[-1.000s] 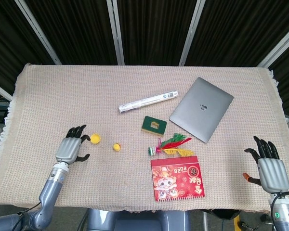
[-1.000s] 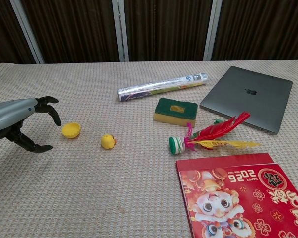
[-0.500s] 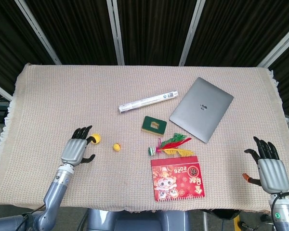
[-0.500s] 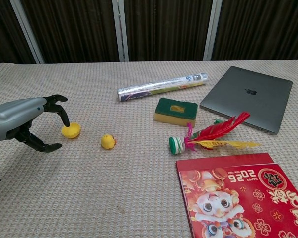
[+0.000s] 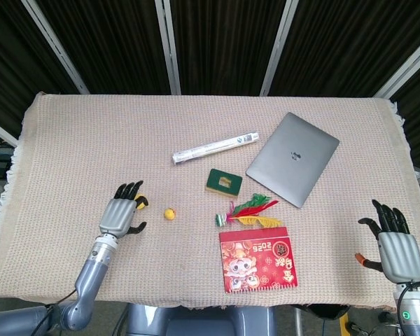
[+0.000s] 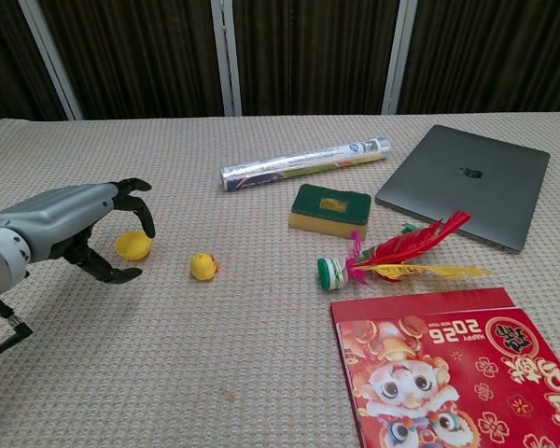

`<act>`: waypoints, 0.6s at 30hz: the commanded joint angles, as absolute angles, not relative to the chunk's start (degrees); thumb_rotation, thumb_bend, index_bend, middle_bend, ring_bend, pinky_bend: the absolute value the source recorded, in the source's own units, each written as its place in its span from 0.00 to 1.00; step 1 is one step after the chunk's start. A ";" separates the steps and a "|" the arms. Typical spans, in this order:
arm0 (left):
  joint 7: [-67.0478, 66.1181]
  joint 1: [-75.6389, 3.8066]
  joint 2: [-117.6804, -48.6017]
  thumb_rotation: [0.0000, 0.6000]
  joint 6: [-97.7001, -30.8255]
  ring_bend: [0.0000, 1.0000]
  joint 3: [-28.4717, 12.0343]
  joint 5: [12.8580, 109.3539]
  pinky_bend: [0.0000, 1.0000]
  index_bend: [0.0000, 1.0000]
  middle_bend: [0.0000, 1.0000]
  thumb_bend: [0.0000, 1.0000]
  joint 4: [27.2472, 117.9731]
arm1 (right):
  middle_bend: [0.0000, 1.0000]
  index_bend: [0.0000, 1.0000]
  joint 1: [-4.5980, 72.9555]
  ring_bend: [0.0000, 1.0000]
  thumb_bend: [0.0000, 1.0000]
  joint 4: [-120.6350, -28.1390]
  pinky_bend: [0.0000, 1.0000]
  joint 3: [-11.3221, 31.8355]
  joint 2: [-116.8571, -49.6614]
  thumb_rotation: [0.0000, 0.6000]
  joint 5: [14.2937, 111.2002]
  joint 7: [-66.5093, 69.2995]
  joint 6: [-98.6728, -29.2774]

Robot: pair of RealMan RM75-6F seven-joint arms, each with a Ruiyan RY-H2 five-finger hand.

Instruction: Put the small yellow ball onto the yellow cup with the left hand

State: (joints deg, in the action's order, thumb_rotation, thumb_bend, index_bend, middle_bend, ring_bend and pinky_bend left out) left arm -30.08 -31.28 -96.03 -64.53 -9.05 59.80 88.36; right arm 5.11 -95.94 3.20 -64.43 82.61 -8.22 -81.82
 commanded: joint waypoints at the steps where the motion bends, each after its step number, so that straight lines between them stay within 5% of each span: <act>1: -30.65 -31.82 -96.77 1.00 -64.64 0.00 -9.37 59.69 0.00 0.36 0.00 0.28 88.41 | 0.00 0.31 5.07 0.00 0.00 -95.93 0.00 3.18 -64.38 1.00 82.65 -8.13 -81.84; 18: -33.47 -32.92 -99.59 1.00 -64.97 0.00 -8.66 57.41 0.00 0.38 0.00 0.30 87.29 | 0.00 0.31 4.96 0.00 0.00 -95.89 0.00 3.22 -64.32 1.00 82.82 -7.60 -81.98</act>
State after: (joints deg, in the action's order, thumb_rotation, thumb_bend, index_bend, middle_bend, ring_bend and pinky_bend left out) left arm -33.37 -32.81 -99.45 -65.08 -8.60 57.58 87.47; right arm 4.96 -95.89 3.22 -64.32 82.82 -7.60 -81.98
